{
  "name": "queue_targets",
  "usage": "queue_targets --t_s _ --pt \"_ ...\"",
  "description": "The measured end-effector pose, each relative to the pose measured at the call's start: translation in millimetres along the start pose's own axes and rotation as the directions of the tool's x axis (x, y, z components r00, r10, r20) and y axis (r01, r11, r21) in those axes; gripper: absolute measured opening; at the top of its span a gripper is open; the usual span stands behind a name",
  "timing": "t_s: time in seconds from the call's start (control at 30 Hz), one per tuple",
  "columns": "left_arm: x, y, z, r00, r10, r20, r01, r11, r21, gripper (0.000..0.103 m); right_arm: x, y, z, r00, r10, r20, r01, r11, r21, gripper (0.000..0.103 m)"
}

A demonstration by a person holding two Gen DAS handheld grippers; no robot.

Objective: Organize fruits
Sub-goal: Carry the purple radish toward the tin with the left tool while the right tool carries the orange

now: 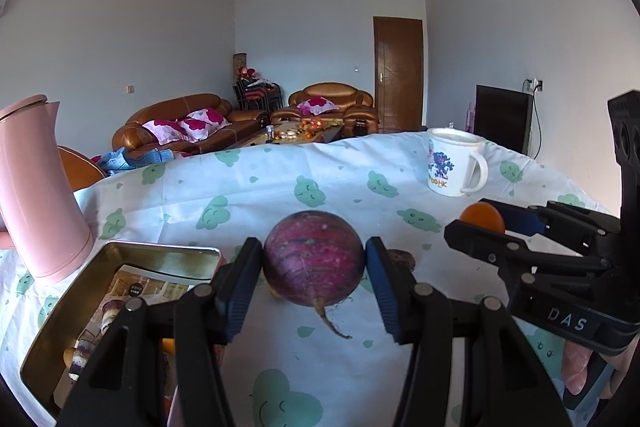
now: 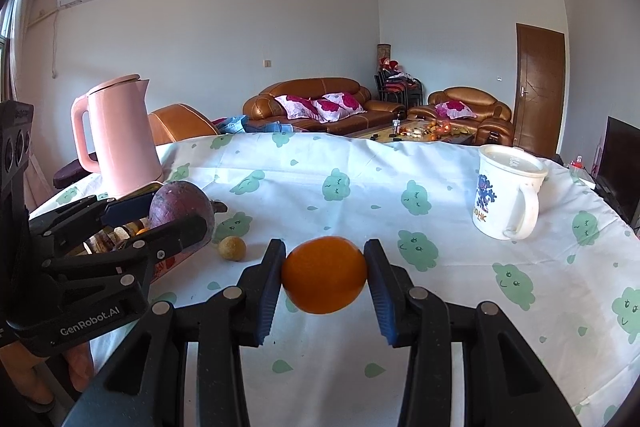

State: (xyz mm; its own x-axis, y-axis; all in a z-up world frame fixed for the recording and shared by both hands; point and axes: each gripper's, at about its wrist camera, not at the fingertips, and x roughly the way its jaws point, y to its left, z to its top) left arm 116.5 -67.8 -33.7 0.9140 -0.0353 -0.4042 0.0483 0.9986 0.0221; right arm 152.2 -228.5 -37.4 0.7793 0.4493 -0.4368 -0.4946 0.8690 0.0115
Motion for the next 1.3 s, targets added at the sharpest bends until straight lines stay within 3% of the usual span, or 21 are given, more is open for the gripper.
queue_targets --t_s 1.3 --pt "-29.0 5.8 -3.5 0.989 0.094 0.115 -0.091 0.995 -0.034 0.055 -18.6 5.5 -2.1 0.994 -0.016 0.11 0.02 0.999 -0.033 0.043"
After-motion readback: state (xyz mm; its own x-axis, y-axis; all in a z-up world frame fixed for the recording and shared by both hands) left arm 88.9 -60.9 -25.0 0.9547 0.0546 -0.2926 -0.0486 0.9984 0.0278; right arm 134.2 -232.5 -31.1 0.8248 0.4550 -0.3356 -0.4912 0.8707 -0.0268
